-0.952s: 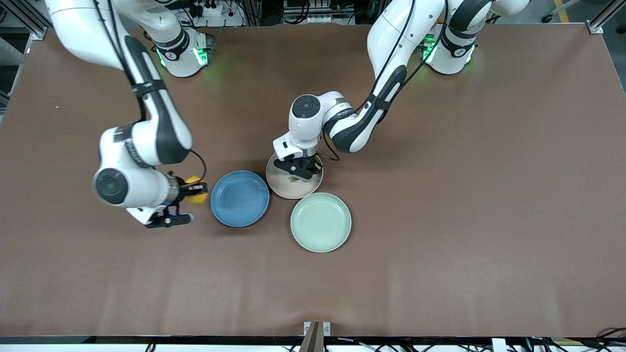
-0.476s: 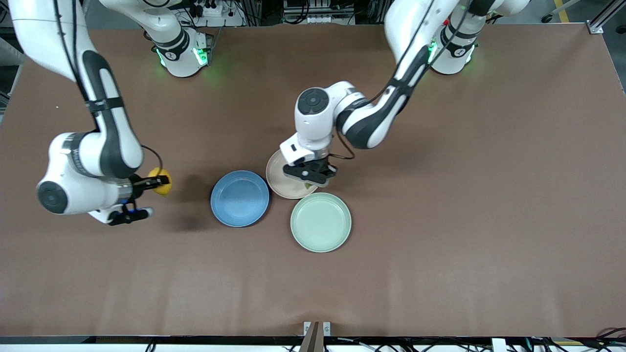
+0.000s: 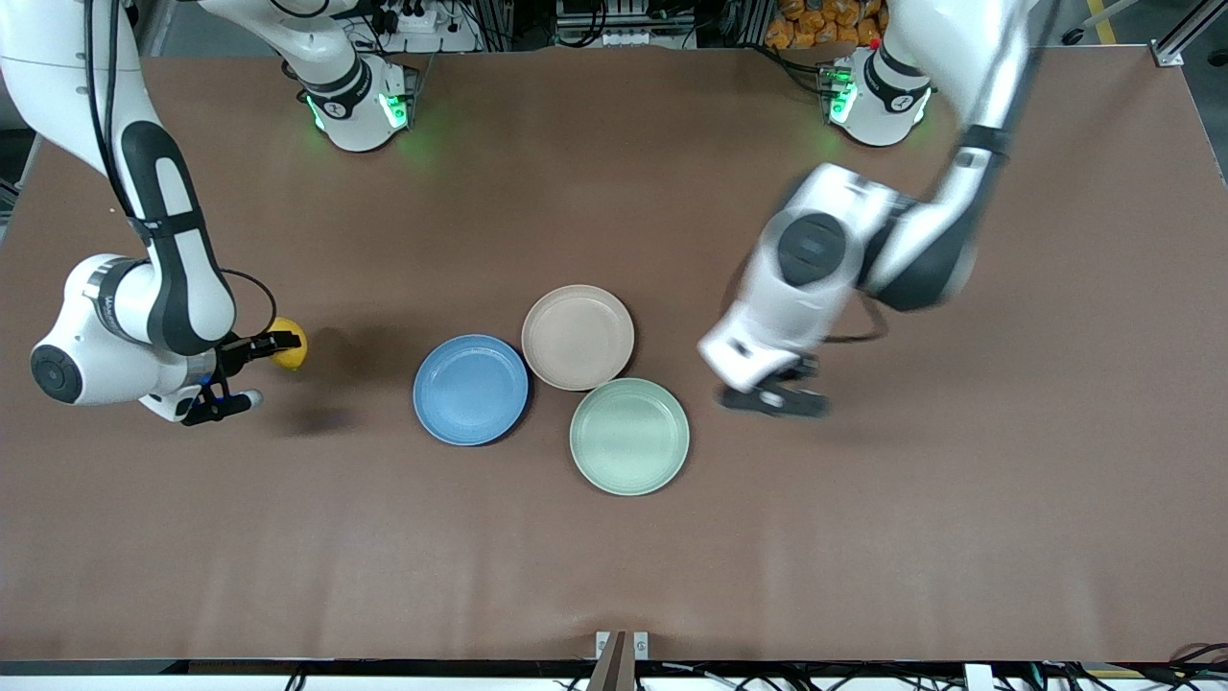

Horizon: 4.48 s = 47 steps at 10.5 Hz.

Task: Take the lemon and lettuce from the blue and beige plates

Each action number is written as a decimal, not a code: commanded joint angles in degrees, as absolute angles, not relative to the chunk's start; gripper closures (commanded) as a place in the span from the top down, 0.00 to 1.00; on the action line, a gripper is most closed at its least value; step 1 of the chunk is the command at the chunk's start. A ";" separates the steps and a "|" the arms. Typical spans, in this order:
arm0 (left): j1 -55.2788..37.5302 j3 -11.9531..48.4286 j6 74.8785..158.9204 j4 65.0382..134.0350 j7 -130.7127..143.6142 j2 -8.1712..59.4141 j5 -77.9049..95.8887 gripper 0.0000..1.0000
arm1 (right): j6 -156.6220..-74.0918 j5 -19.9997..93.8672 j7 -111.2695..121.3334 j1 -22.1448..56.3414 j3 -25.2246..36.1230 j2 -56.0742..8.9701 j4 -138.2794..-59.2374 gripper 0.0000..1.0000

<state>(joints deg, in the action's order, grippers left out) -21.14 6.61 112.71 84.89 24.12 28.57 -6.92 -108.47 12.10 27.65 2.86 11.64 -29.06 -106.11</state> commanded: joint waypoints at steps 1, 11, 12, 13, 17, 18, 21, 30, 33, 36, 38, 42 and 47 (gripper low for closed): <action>-15.58 7.65 111.80 87.10 22.07 28.56 -5.71 0.00 | -109.69 13.18 28.74 2.81 12.30 -29.61 -106.79 0.00; -4.05 7.21 112.32 87.63 17.33 34.99 -6.33 1.00 | -110.24 13.27 28.48 2.72 12.92 -29.97 -107.42 1.00; -4.04 7.21 112.32 86.58 16.79 33.59 -6.33 1.00 | -105.60 13.18 28.48 2.72 13.09 -29.97 -104.01 1.00; -4.04 7.21 111.80 86.22 16.79 31.49 -6.15 1.00 | -101.55 13.18 28.48 2.90 13.27 -29.88 -100.23 1.00; -3.87 7.56 106.03 85.70 16.70 20.76 -5.80 1.00 | -89.39 12.48 28.21 5.17 15.19 -26.21 -84.57 1.00; -3.95 7.47 103.73 83.61 16.61 18.92 -5.89 1.00 | -89.21 12.05 28.21 6.14 16.34 -24.80 -82.64 1.00; -3.96 7.82 100.39 83.14 15.92 12.67 -5.98 1.00 | -87.72 11.17 26.99 6.24 16.08 -19.88 -78.84 1.00; -0.26 7.29 91.85 83.41 3.69 5.89 -0.61 1.00 | -85.61 1.94 11.17 6.77 9.50 -6.69 -79.89 1.00; -0.18 7.12 90.27 83.23 3.69 5.80 -0.70 1.00 | -84.73 -0.60 4.50 6.77 5.99 -5.80 -80.24 1.00; 0.35 7.21 89.21 83.15 3.69 5.71 -1.05 1.00 | -84.81 -0.62 4.48 6.33 5.89 -5.54 -80.85 1.00; 0.35 7.29 89.21 83.14 3.69 5.54 -1.05 1.00 | -84.82 -0.62 4.48 6.24 5.89 -5.45 -81.21 1.00; 0.35 7.21 89.03 83.14 3.60 5.28 -0.62 1.00 | -85.08 -0.62 4.48 6.06 5.89 -5.54 -81.21 1.00; 0.26 7.12 89.03 83.14 4.30 5.19 -0.97 1.00 | -85.08 -0.44 4.39 6.06 5.98 -5.62 -81.12 1.00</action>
